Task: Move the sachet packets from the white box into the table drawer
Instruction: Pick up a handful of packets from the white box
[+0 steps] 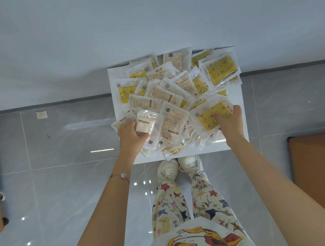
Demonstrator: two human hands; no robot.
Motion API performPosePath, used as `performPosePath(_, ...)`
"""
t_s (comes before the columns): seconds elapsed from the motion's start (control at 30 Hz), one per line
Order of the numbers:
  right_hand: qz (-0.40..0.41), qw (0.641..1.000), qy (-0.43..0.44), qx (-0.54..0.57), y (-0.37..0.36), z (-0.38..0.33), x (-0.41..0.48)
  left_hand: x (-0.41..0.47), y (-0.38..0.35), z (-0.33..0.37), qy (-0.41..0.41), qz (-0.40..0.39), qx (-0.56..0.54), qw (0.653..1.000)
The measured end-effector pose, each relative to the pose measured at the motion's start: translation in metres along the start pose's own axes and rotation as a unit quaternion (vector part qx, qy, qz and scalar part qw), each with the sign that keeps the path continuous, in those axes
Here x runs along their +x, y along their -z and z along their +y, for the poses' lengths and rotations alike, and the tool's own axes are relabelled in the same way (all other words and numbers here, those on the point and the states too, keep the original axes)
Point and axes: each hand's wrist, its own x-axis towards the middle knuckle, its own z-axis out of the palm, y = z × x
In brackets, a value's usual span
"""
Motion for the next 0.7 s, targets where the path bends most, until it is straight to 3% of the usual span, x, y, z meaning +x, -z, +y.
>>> performPosePath(0.2, -0.020, 1.000, 0.001, 0.013, 0.014, -0.016, -0.007, -0.024, 0.014, 0.008, 0.056, -0.062, -0.133, 0.988)
performPosePath(0.3, -0.023, 0.999, 0.025, 0.021, 0.029, -0.031, -0.023, -0.049, 0.028, 0.018, 0.082, -0.072, -0.262, 0.959)
performPosePath(0.47, -0.060, 0.995, 0.071, 0.023, 0.044, -0.079, -0.067, -0.098, 0.056, 0.047, 0.145, -0.002, -0.427, 0.893)
performPosePath(0.7, -0.180, 0.964, 0.192, -0.040, 0.022, -0.164, -0.161, -0.184, 0.114, 0.066, 0.100, 0.128, -0.521, 0.838)
